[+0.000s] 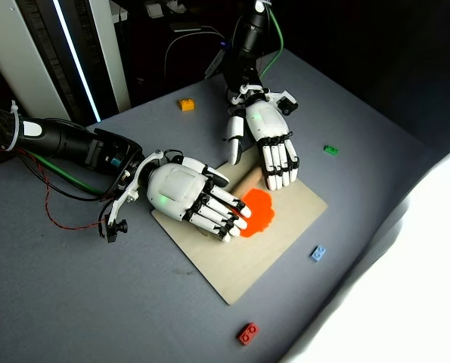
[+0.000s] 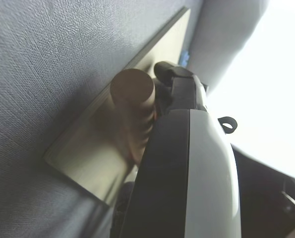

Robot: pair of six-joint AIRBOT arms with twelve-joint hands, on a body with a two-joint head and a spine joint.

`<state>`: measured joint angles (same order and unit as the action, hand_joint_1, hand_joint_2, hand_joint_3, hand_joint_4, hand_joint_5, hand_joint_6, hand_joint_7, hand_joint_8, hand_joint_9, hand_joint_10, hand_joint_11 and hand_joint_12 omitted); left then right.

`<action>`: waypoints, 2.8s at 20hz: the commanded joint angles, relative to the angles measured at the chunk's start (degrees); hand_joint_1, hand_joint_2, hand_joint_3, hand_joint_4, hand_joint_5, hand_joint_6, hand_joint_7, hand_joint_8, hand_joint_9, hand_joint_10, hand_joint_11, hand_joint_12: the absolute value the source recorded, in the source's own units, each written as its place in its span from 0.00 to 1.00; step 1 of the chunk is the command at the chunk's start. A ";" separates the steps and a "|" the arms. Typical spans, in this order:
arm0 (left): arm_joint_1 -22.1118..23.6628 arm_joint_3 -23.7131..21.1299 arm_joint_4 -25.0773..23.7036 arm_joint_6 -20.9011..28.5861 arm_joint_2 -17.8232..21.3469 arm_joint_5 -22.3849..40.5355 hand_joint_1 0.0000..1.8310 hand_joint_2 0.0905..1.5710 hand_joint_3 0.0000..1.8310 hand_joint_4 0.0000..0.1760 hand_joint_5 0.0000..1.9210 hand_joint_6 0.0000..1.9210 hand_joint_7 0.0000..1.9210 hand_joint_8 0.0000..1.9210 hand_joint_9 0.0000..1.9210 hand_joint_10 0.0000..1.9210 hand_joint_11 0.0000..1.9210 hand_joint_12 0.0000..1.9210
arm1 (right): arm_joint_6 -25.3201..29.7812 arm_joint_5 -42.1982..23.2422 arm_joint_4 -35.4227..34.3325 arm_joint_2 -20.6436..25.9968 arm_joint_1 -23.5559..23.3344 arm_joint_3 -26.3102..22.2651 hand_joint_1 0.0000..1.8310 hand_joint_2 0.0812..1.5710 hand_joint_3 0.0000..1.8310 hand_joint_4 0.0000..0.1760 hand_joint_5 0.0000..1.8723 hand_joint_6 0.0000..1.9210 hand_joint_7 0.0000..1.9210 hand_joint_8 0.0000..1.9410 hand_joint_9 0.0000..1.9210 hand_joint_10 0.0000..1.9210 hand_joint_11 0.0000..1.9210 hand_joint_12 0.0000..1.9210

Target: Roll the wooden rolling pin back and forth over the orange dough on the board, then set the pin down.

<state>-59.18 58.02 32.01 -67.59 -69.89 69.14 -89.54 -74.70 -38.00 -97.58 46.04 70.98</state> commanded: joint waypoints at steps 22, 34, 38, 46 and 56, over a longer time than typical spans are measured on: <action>-3.74 -2.25 -4.37 0.99 0.35 7.84 0.00 0.84 0.00 0.00 0.14 0.00 0.17 0.00 0.15 0.00 0.00 0.31 | -4.08 -5.32 1.40 0.65 1.86 -2.67 0.00 0.86 0.00 0.00 0.08 0.32 0.25 0.00 0.08 0.33 0.00 0.62; -3.85 -2.36 -5.18 1.25 0.07 7.80 0.00 0.84 0.00 0.00 0.14 0.00 0.18 0.00 0.15 0.00 0.00 0.30 | -5.94 -6.87 1.40 0.74 2.18 -3.88 0.00 0.86 0.00 0.00 0.07 0.32 0.24 0.00 0.07 0.32 0.00 0.59; -3.85 -2.40 -5.26 1.25 0.07 7.80 0.00 0.84 0.00 0.00 0.15 0.00 0.18 0.00 0.16 0.00 0.00 0.33 | -6.46 -6.92 1.39 1.13 2.56 -5.23 0.00 0.86 0.00 0.00 0.08 0.33 0.25 0.00 0.08 0.32 0.00 0.61; -3.84 -2.37 -5.82 1.56 0.10 7.76 0.00 0.84 0.00 0.00 0.14 0.00 0.17 0.00 0.15 0.00 0.00 0.31 | -6.86 -7.28 1.39 1.15 2.60 -5.59 0.00 0.86 0.00 0.00 0.08 0.33 0.25 0.00 0.08 0.32 0.00 0.60; -3.41 -2.24 -6.15 1.72 0.35 7.12 0.00 0.84 0.00 0.00 0.14 0.00 0.18 0.00 0.16 0.00 0.00 0.33 | -6.94 -7.46 1.39 1.43 1.59 -5.58 0.00 0.86 0.00 0.00 0.06 0.33 0.24 0.00 0.08 0.34 0.00 0.61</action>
<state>-62.81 55.70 28.58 -66.13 -69.82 72.18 -96.27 -78.46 -39.51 -96.27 47.70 65.63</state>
